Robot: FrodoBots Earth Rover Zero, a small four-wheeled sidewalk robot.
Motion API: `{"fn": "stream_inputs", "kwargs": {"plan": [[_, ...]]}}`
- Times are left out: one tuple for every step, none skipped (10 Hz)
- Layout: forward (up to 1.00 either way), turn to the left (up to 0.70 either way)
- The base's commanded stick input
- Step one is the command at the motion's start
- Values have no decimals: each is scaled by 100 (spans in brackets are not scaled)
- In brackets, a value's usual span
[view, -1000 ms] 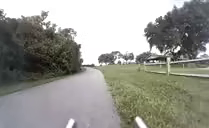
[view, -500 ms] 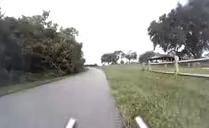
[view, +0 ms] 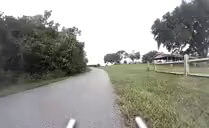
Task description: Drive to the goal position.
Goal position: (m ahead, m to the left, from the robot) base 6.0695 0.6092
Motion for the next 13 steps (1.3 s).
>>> {"fn": "stream_inputs", "kwargs": {"plan": [[70,0],[70,0],[70,0],[70,0],[70,2],[70,5],[70,9],[70,14],[70,14],[70,14],[70,14],[70,14],[70,14]]}}
